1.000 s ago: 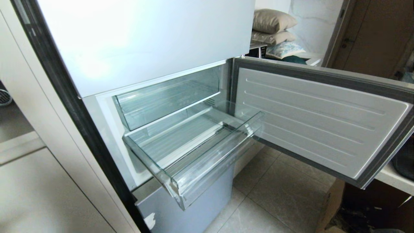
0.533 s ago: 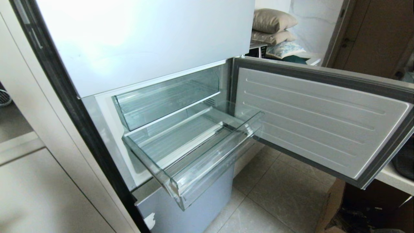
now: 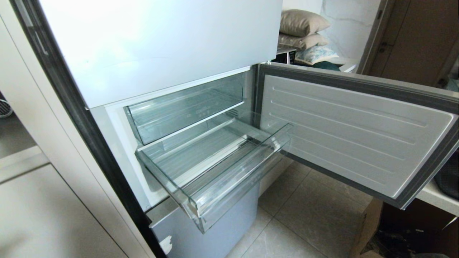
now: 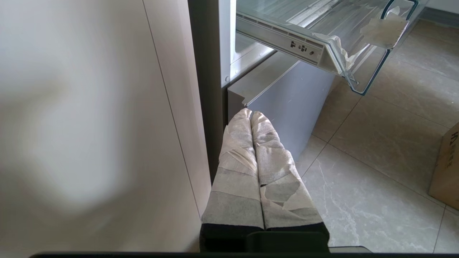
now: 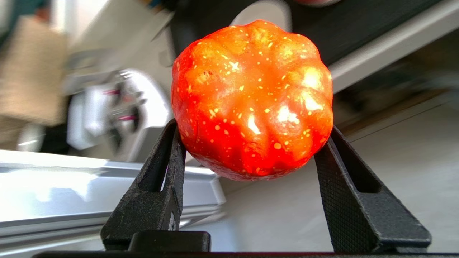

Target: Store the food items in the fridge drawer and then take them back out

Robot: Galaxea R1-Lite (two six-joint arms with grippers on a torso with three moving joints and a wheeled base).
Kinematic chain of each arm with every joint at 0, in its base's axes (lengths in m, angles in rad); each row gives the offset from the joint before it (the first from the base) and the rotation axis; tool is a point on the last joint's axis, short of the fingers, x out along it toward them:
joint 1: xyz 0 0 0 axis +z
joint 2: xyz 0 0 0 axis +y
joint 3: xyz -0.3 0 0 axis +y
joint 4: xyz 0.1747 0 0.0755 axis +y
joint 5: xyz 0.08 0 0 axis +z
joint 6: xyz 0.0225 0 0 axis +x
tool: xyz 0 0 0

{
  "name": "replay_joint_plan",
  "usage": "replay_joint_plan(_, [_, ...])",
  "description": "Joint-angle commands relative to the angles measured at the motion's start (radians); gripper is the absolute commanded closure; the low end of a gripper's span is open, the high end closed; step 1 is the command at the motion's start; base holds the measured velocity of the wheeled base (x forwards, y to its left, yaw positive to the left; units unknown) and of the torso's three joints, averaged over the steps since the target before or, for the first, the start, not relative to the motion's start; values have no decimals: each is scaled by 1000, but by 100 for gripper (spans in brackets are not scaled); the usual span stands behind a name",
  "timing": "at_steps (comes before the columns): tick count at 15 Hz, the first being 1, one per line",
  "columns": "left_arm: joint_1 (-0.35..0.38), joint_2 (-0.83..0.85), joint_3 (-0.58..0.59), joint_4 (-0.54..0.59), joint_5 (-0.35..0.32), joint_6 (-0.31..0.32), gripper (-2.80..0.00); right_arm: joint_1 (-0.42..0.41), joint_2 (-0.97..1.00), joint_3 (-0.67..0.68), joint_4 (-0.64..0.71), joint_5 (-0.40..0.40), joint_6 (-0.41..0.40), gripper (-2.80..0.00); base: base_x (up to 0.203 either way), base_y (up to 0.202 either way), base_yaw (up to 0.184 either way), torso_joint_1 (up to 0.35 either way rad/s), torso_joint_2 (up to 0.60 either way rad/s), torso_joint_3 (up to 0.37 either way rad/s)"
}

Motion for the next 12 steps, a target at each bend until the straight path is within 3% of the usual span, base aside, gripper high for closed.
replay_joint_plan(1, [0, 0, 0, 2, 0, 0, 0, -52, 98, -41, -2, 165, 33, 0, 0, 0, 0, 0, 0, 0])
replay_joint_plan(5, [0, 0, 0, 1, 0, 0, 0, -112, 247, -174, -3, 417, 191, 0, 0, 0, 0, 0, 0, 0])
replay_joint_plan(10, [0, 0, 0, 0, 0, 0, 0, -150, 445, -389, -3, 656, 525, 0, 0, 0, 0, 0, 0, 0])
replay_joint_plan(12, [0, 0, 0, 1, 0, 0, 0, -154, 521, -445, -3, 716, 629, 0, 0, 0, 0, 0, 0, 0])
